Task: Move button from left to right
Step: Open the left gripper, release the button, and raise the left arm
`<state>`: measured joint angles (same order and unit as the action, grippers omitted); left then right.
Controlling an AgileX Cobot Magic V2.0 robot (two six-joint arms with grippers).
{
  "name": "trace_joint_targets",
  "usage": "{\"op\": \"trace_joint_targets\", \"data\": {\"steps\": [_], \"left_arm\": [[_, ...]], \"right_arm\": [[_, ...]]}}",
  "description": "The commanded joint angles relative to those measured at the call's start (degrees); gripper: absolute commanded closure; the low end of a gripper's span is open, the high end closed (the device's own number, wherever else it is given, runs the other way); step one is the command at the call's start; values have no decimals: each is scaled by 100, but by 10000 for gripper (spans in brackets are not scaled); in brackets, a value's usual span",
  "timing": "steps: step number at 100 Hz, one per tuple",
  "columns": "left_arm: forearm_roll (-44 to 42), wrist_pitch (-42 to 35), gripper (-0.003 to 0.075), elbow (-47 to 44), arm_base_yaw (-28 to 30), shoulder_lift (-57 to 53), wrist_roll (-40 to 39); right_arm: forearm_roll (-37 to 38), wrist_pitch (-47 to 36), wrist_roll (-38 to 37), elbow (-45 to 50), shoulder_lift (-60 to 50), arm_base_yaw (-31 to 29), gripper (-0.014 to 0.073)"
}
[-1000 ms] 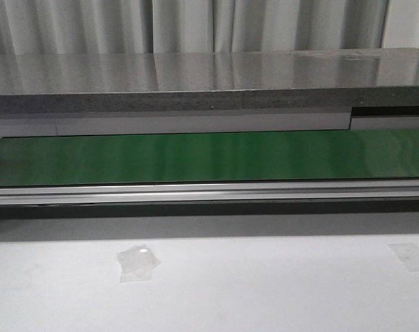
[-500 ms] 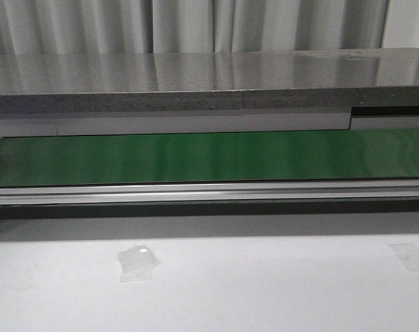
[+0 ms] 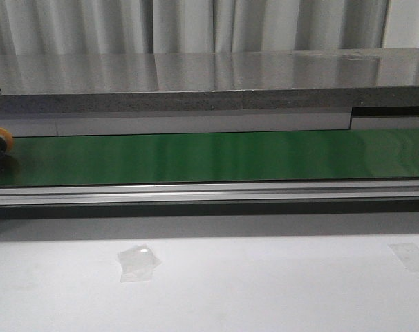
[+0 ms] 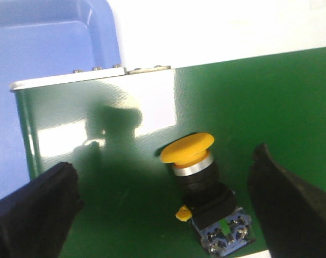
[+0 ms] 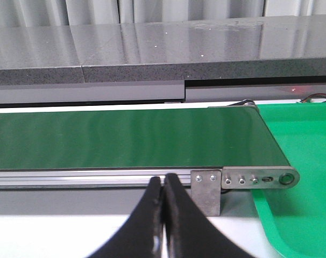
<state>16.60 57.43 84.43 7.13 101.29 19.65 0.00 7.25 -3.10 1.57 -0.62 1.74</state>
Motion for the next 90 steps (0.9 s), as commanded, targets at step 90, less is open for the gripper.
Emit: {"op": "trace_joint_targets", "data": {"steps": [90], "left_arm": [[338, -4337, 111, -3575, -1064, -5107, 301]], "right_arm": [[69, -505, 3, -85, -112, 5, 662]]}}
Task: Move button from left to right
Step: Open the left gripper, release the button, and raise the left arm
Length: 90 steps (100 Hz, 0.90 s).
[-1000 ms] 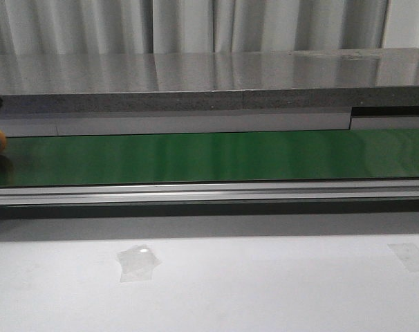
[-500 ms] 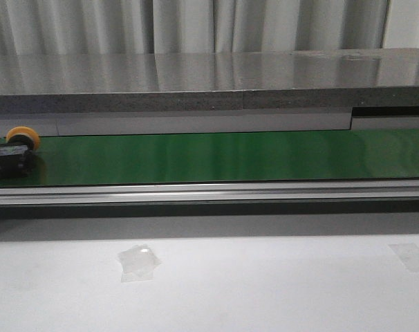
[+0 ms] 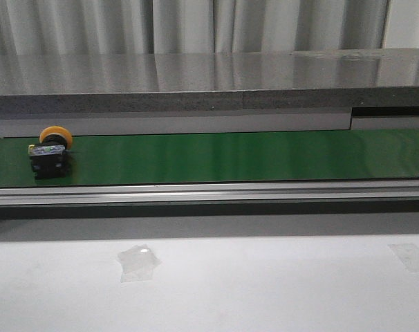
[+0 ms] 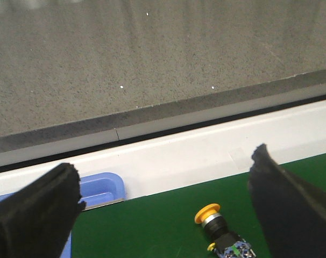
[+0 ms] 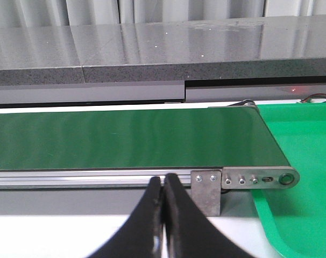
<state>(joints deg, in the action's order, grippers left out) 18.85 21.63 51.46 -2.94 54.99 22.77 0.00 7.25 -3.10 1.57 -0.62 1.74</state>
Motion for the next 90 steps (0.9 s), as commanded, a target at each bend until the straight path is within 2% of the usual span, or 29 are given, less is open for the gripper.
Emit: {"op": "trace_joint_targets", "data": {"steps": [1, 28, 57, 78, 90], "left_arm": [[113, -793, 111, -319, -57, -557, -10], [113, -1241, 111, -1715, -57, -2076, -10], [113, -1281, 111, -2587, -57, -3446, -10], [113, -1281, 117, -2813, -57, -3713, -10], [113, -1292, 175, -2826, -57, -3713, -10]], "right_arm": [[69, -505, 3, -85, -112, 5, 662], [69, -505, 3, -85, -112, 5, 662], [69, -505, 3, -85, -112, 5, 662], [69, -505, 3, -85, -112, 5, 662], [69, -505, 3, -85, -112, 5, 662]]}}
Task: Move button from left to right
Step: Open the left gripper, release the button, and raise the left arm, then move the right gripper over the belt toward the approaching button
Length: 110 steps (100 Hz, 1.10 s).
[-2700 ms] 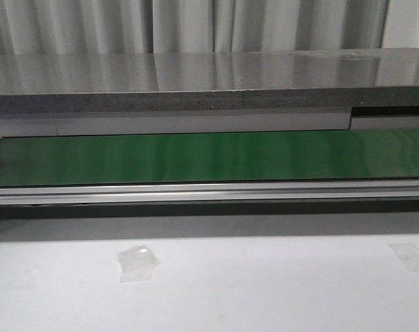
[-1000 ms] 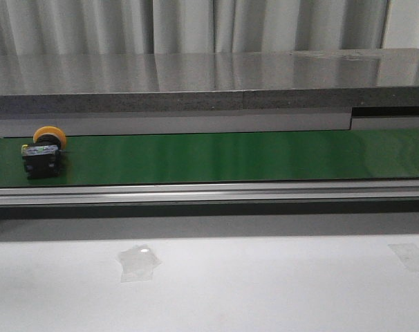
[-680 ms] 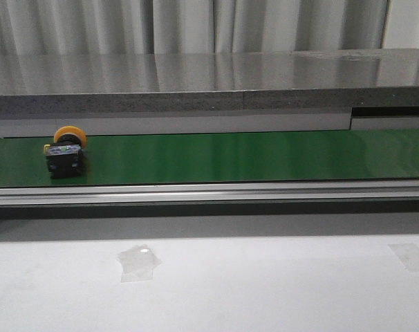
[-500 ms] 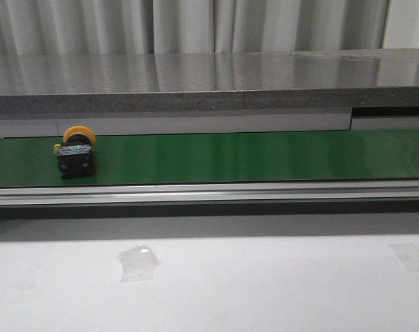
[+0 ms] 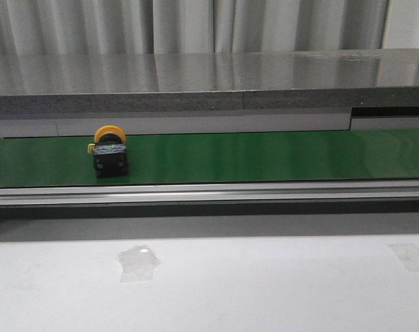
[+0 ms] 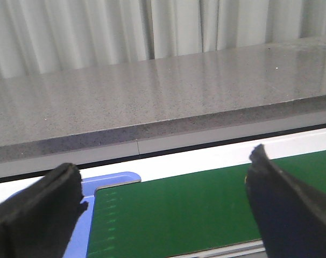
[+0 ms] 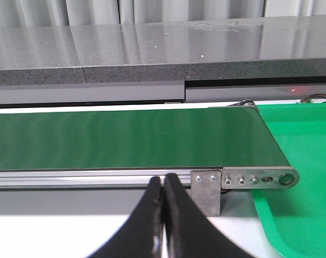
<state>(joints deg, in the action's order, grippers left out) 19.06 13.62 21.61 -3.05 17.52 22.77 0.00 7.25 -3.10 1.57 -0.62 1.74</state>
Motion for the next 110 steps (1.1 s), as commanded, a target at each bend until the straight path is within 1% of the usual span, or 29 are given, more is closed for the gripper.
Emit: {"op": "trace_joint_targets", "data": {"steps": [1, 5, 12, 17, 19, 24, 26, 31, 38, 84, 100, 110], "left_arm": [[92, -491, 187, 159, -46, 35, -10], [92, -516, 223, 159, -46, 35, -10], [92, -538, 316, 159, -46, 35, -10], [92, -538, 402, 159, -46, 35, -10], [92, -538, 426, 159, -46, 35, -10], [92, -538, 518, 159, -46, 35, -10], [92, -538, 542, 159, -46, 35, -10], [92, -538, 633, 159, -46, 35, -10], [92, -538, 737, 159, -46, 35, -10], [83, -538, 740, 159, -46, 35, -10], [83, -538, 740, 159, -46, 35, -10], [83, -538, 740, 159, -46, 35, -10]], "right_arm": [[69, -505, 3, -85, -112, 5, 662], [69, -505, 3, -85, -112, 5, 662], [69, -505, 3, -85, -112, 5, 662], [69, -505, 3, -85, -112, 5, 662], [69, -505, 3, -85, -112, 5, 662], [69, -505, 3, -85, -112, 5, 662], [69, -505, 3, -85, -112, 5, 662], [69, -505, 3, -85, -112, 5, 662], [69, -505, 3, -85, -112, 5, 662], [69, -523, 3, -85, -112, 5, 662], [69, -808, 3, -88, -112, 5, 662], [69, -811, 3, -135, -107, 5, 662]]}}
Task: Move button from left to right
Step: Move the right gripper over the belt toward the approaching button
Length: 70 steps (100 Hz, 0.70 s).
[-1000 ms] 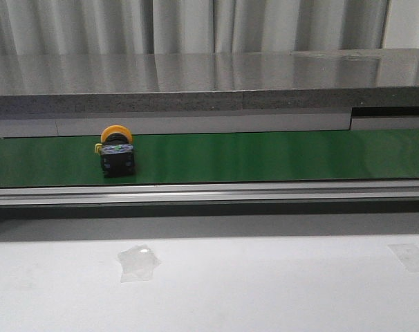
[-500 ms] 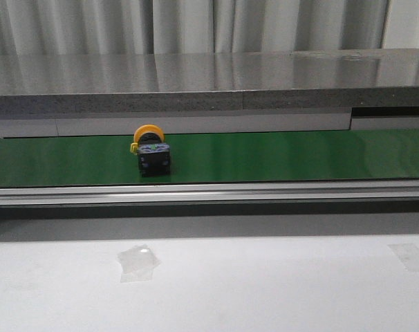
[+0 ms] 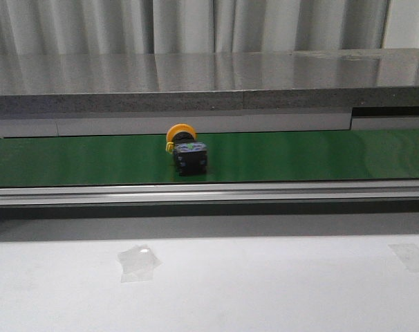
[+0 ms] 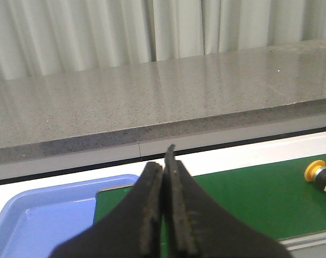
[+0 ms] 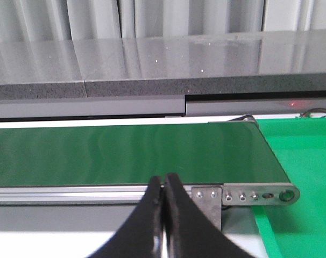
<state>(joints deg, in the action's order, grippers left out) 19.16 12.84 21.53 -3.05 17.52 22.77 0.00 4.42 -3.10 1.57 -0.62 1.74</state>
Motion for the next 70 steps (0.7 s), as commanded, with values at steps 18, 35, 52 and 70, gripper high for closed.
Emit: {"op": "trace_joint_targets", "data": {"steps": [18, 35, 52, 70], "left_arm": [[72, -460, 740, 167, -46, 35, -10], [72, -460, 740, 167, -46, 35, -10], [72, -460, 740, 167, -46, 35, -10], [72, -460, 740, 167, -46, 35, -10]], "right_arm": [[-320, -510, 3, -513, 115, 5, 662], [-443, 363, 3, -1476, 874, 5, 662], [-435, 1505, 8, -2644, 1991, 5, 662], [-435, 2846, 8, -3874, 3287, 5, 662]]}}
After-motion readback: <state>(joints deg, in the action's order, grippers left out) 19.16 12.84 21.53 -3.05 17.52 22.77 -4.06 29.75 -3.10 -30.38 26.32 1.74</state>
